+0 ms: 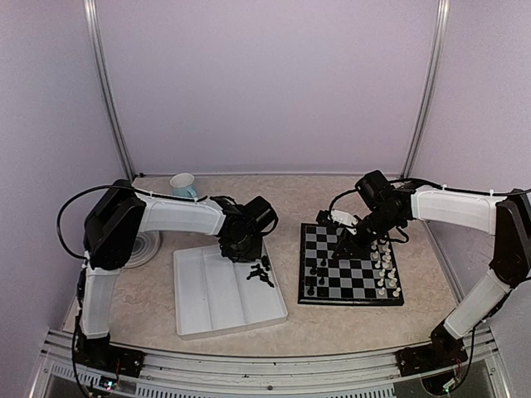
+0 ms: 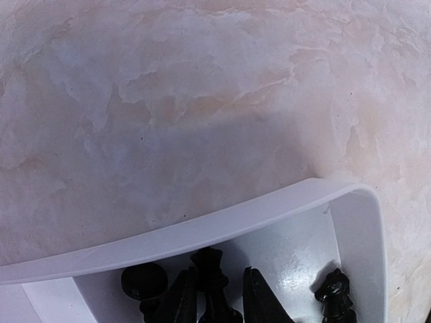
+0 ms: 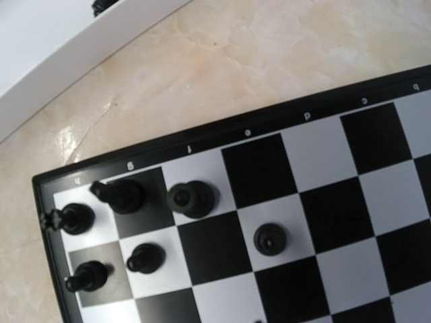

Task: Set up the chess pieces on the board
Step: Pick up the king from the storage box, then pass from the left arm to the right

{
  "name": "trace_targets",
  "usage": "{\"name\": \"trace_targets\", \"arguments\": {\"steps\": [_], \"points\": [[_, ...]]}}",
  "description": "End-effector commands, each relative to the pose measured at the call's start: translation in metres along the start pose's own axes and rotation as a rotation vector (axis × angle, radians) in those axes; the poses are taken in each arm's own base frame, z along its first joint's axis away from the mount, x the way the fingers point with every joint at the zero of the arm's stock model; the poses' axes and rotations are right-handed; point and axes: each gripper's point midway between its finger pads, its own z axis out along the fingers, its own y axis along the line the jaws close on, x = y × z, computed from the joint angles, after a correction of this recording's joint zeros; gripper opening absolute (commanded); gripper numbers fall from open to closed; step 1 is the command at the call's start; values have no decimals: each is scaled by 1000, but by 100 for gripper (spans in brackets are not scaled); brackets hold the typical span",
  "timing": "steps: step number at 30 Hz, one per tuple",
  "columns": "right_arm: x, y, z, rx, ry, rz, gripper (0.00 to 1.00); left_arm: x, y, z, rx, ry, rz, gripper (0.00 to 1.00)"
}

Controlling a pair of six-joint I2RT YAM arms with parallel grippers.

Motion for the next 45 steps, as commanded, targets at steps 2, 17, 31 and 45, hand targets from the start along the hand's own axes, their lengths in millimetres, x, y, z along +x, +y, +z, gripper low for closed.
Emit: {"name": "trace_targets", "arguments": {"steps": [2, 17, 31, 45], "points": [[-2, 1, 1, -15, -11, 9, 25, 50, 16, 24, -40, 167, 51, 20], [-66, -9, -36, 17, -192, -19, 22, 5, -14, -64, 194, -143, 182, 7], [-132, 46, -33, -540, -318, 163, 38, 9, -83, -183, 556, -550, 466, 8], [-123, 89, -14, -667, -257, 152, 41, 19, -109, -195, 590, -572, 532, 9]]}}
